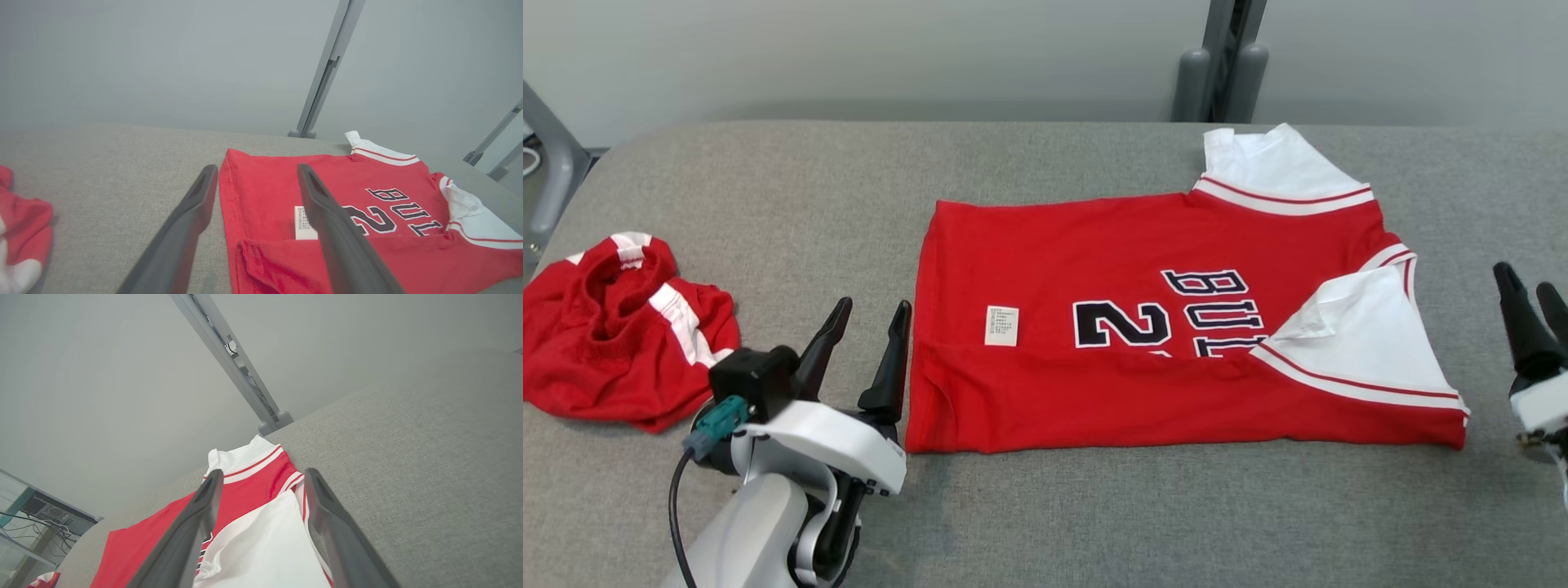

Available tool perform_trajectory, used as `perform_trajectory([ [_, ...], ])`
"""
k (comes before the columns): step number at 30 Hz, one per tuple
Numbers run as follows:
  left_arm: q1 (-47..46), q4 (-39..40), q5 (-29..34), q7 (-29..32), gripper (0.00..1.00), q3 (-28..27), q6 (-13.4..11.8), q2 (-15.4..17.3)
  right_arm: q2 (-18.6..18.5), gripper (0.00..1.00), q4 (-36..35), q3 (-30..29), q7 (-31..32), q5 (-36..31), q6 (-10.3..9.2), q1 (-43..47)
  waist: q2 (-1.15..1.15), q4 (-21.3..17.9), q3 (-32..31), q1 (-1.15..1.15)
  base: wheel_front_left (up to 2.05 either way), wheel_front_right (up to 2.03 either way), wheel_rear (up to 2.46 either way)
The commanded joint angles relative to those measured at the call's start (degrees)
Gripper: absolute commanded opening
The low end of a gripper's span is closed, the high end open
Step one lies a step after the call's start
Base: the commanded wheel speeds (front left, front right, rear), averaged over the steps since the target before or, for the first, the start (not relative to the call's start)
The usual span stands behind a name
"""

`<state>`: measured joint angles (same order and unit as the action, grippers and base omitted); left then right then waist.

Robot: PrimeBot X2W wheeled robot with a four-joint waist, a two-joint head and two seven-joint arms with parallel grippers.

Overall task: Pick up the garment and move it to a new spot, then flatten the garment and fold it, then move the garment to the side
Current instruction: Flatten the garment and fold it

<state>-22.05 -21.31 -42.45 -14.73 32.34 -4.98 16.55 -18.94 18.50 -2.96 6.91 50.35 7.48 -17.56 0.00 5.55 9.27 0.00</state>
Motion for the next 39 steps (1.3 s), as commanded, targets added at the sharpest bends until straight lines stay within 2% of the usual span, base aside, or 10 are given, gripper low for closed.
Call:
perform_trajectory([
  [1,0.80,0.67,0.39,-0.27,1.00,-0.79,-0.46,-0.15,-0.22,1.00,-0.55,0.25,-1.44,-0.77,0.03,1.21,0.00,-0.46,-0.99,0.00,0.00,0.00,0.00],
  [8,8.81,6.77,7.23,-0.42,1.00,-8.38,-2.78,-3.00,2.05,1.00,-0.40,2.40,-10.62,-2.66,0.03,7.06,0.00,-1.58,-3.12,0.00,0.00,0.00,0.00],
  [13,12.99,2.69,8.51,-0.43,1.00,-8.44,-1.27,-5.51,3.11,1.00,2.40,3.94,-12.87,-2.77,0.03,8.58,0.00,-2.17,-3.81,0.00,0.00,0.00,0.00],
  [19,12.44,-4.92,6.96,-0.33,1.00,-7.84,-0.36,-7.78,3.34,1.00,7.38,5.95,-13.57,-3.44,0.03,7.49,0.00,-2.46,-3.07,0.00,0.00,0.00,0.00],
  [25,9.95,-11.14,4.70,0.43,1.00,-8.69,-0.14,-9.49,4.26,1.00,12.95,6.41,-13.25,-1.18,0.03,4.59,0.00,-2.51,-1.60,0.00,0.00,0.00,0.00],
  [39,4.82,-18.78,1.97,2.06,1.00,-8.23,1.93,-11.64,4.27,1.00,21.90,9.74,-10.92,3.72,0.02,-0.21,0.00,-1.31,0.98,0.00,0.00,0.00,0.00],
])
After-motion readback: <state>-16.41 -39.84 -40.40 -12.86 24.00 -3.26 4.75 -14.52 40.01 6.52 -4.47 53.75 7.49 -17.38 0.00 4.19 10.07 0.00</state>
